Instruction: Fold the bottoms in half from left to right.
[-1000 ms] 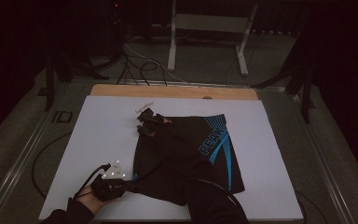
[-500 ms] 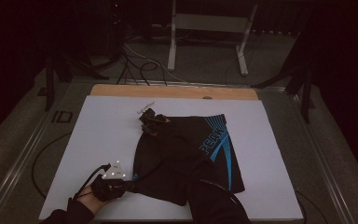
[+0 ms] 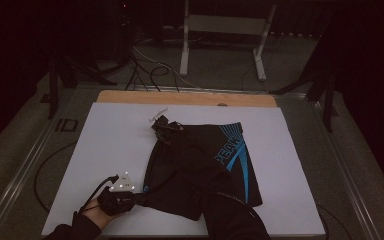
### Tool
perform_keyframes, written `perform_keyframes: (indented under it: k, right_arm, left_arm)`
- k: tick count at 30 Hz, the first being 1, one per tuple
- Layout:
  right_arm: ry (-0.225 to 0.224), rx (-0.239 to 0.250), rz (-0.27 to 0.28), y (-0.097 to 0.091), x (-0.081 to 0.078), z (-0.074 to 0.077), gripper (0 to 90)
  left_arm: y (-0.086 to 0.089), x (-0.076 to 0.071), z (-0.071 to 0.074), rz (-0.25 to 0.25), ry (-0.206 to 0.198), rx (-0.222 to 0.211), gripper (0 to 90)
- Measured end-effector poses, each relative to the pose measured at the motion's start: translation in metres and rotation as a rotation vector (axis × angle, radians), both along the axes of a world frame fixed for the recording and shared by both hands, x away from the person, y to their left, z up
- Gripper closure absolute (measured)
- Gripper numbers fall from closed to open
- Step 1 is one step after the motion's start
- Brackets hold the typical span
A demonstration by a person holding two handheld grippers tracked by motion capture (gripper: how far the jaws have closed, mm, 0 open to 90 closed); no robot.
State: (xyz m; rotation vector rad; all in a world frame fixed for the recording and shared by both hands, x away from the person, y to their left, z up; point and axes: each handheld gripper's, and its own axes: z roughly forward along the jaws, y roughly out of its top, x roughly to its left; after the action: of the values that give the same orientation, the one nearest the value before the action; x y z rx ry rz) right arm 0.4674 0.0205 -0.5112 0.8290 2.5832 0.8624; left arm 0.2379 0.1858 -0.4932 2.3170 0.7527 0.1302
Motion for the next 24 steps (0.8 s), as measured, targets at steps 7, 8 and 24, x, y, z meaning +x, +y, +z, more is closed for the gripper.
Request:
perform_keyframes:
  k: [7, 8, 24]
  right_arm:
    - [-0.032, 0.018, 0.030, -0.007, -0.002, 0.011, 87.6]
    - [-0.031, 0.026, 0.032, -0.008, -0.002, 0.012, 87.6]
    - [-0.061, 0.049, 0.031, -0.022, -0.009, 0.028, 87.8]
  left_arm:
    - [0.000, 0.000, 0.003, 0.000, -0.001, -0.013, 85.4]
    - [0.000, 0.000, 0.004, -0.002, 0.000, -0.017, 85.4]
    - [-0.007, -0.002, 0.014, -0.028, -0.017, -0.018, 85.6]
